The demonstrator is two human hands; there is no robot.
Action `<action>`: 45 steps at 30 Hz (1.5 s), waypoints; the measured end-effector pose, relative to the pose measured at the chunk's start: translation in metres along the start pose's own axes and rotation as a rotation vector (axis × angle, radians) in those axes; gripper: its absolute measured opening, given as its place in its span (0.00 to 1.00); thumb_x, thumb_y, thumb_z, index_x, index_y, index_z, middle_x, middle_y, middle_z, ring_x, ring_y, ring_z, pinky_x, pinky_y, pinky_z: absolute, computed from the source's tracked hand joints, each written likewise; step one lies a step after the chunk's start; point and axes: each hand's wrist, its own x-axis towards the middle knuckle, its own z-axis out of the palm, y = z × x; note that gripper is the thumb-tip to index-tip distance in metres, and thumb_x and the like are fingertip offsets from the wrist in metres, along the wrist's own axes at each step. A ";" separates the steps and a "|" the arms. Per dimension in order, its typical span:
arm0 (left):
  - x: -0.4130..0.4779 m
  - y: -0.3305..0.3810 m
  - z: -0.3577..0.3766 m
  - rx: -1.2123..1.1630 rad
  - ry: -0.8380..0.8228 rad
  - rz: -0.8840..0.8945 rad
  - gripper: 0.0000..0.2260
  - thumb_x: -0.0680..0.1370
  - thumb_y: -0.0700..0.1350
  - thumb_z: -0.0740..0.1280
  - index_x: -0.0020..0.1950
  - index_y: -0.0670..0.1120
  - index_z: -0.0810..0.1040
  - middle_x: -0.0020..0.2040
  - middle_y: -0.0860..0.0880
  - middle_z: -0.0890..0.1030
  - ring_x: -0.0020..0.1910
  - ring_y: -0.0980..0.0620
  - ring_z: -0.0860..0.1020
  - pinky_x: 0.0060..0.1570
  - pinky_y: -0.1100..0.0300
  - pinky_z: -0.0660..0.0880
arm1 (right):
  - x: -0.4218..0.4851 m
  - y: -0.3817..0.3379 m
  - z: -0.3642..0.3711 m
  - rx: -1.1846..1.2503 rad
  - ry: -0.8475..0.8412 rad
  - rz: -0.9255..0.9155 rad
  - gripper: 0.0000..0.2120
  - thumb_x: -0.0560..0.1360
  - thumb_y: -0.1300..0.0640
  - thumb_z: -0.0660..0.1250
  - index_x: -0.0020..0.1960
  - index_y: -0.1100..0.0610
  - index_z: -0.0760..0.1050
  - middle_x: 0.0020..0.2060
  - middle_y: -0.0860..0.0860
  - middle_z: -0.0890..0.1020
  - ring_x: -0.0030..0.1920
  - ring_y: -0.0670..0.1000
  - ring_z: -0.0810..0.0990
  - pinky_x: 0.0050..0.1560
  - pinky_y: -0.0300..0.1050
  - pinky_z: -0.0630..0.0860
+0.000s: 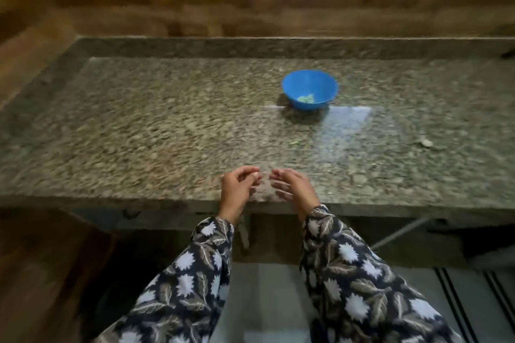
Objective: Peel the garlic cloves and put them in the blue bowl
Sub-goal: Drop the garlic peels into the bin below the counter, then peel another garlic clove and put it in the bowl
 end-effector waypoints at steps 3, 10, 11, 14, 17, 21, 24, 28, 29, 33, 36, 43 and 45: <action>0.012 0.003 0.065 0.098 -0.031 0.005 0.08 0.76 0.32 0.65 0.53 0.35 0.79 0.39 0.48 0.80 0.36 0.55 0.78 0.38 0.64 0.76 | 0.012 -0.018 -0.072 0.014 0.089 -0.013 0.10 0.79 0.61 0.57 0.55 0.62 0.75 0.40 0.53 0.78 0.36 0.46 0.74 0.36 0.35 0.69; 0.079 -0.004 0.158 0.799 0.163 0.167 0.17 0.77 0.37 0.62 0.66 0.43 0.74 0.64 0.41 0.74 0.61 0.43 0.72 0.61 0.54 0.67 | 0.056 -0.062 -0.200 -0.017 0.181 -0.015 0.14 0.79 0.65 0.56 0.60 0.72 0.72 0.58 0.66 0.76 0.35 0.47 0.73 0.27 0.31 0.71; 0.086 -0.008 0.161 0.863 0.173 0.159 0.17 0.78 0.38 0.62 0.67 0.44 0.73 0.65 0.40 0.73 0.62 0.42 0.71 0.62 0.53 0.66 | 0.063 -0.065 -0.210 -0.013 0.172 -0.006 0.14 0.79 0.65 0.56 0.59 0.72 0.72 0.56 0.65 0.77 0.34 0.46 0.74 0.27 0.31 0.71; 0.093 -0.015 0.162 0.950 0.151 0.193 0.14 0.78 0.38 0.62 0.63 0.43 0.76 0.62 0.42 0.74 0.60 0.42 0.71 0.58 0.54 0.67 | 0.078 -0.071 -0.228 0.015 0.118 0.037 0.11 0.78 0.63 0.57 0.56 0.67 0.75 0.40 0.55 0.79 0.29 0.45 0.75 0.26 0.34 0.69; 0.093 -0.009 0.159 0.895 0.196 0.207 0.09 0.78 0.37 0.63 0.55 0.41 0.81 0.53 0.42 0.79 0.52 0.44 0.76 0.50 0.58 0.70 | 0.092 -0.074 -0.237 0.049 0.096 0.061 0.09 0.78 0.63 0.58 0.45 0.62 0.75 0.37 0.53 0.78 0.25 0.44 0.76 0.27 0.35 0.69; 0.104 0.014 0.163 0.844 0.245 0.082 0.07 0.75 0.40 0.68 0.50 0.41 0.82 0.47 0.42 0.83 0.42 0.47 0.79 0.41 0.60 0.74 | 0.104 -0.079 -0.243 0.049 0.112 0.052 0.09 0.78 0.63 0.58 0.44 0.61 0.75 0.36 0.53 0.78 0.25 0.44 0.76 0.29 0.36 0.69; 0.125 0.051 0.180 0.618 0.301 0.175 0.08 0.75 0.38 0.68 0.53 0.42 0.79 0.43 0.45 0.82 0.32 0.59 0.75 0.29 0.71 0.70 | 0.110 -0.086 -0.252 -0.025 0.152 -0.057 0.08 0.78 0.64 0.59 0.49 0.65 0.77 0.43 0.59 0.81 0.32 0.49 0.79 0.32 0.36 0.75; 0.176 0.097 0.196 0.662 0.298 0.268 0.14 0.75 0.41 0.68 0.60 0.42 0.78 0.43 0.45 0.82 0.39 0.51 0.78 0.39 0.63 0.73 | 0.115 -0.106 -0.270 -0.424 0.339 -0.395 0.09 0.76 0.63 0.62 0.54 0.59 0.76 0.49 0.54 0.81 0.37 0.49 0.78 0.35 0.38 0.78; 0.193 0.101 0.197 0.753 0.274 0.257 0.13 0.75 0.43 0.69 0.58 0.43 0.80 0.47 0.44 0.83 0.44 0.48 0.80 0.45 0.59 0.74 | 0.119 -0.109 -0.276 -0.528 0.399 -0.459 0.10 0.76 0.62 0.62 0.57 0.58 0.75 0.50 0.51 0.79 0.34 0.46 0.76 0.30 0.35 0.76; 0.225 0.095 0.197 0.874 0.202 0.229 0.11 0.75 0.46 0.70 0.54 0.43 0.82 0.51 0.43 0.83 0.51 0.45 0.80 0.51 0.55 0.75 | 0.130 -0.105 -0.305 -0.870 0.558 -0.488 0.15 0.76 0.60 0.63 0.62 0.53 0.73 0.60 0.52 0.75 0.44 0.48 0.76 0.38 0.34 0.73; 0.232 0.085 0.195 0.840 0.216 0.277 0.10 0.76 0.42 0.67 0.56 0.42 0.82 0.53 0.43 0.83 0.52 0.45 0.80 0.53 0.54 0.75 | 0.132 -0.094 -0.326 -0.937 0.606 -0.403 0.18 0.75 0.60 0.65 0.64 0.53 0.71 0.65 0.54 0.71 0.63 0.54 0.70 0.61 0.47 0.69; 0.205 0.080 0.202 0.634 0.350 0.438 0.13 0.78 0.41 0.64 0.61 0.42 0.78 0.52 0.43 0.83 0.48 0.45 0.80 0.57 0.47 0.74 | 0.126 -0.087 -0.334 -0.892 0.650 -0.333 0.19 0.74 0.63 0.65 0.65 0.55 0.72 0.63 0.54 0.73 0.60 0.56 0.73 0.61 0.51 0.71; 0.178 0.073 0.219 0.613 0.343 0.581 0.13 0.78 0.40 0.64 0.61 0.44 0.78 0.49 0.44 0.83 0.44 0.45 0.80 0.53 0.45 0.75 | 0.124 -0.087 -0.332 -0.919 0.669 -0.333 0.19 0.74 0.64 0.65 0.64 0.53 0.73 0.61 0.54 0.75 0.58 0.55 0.74 0.60 0.52 0.73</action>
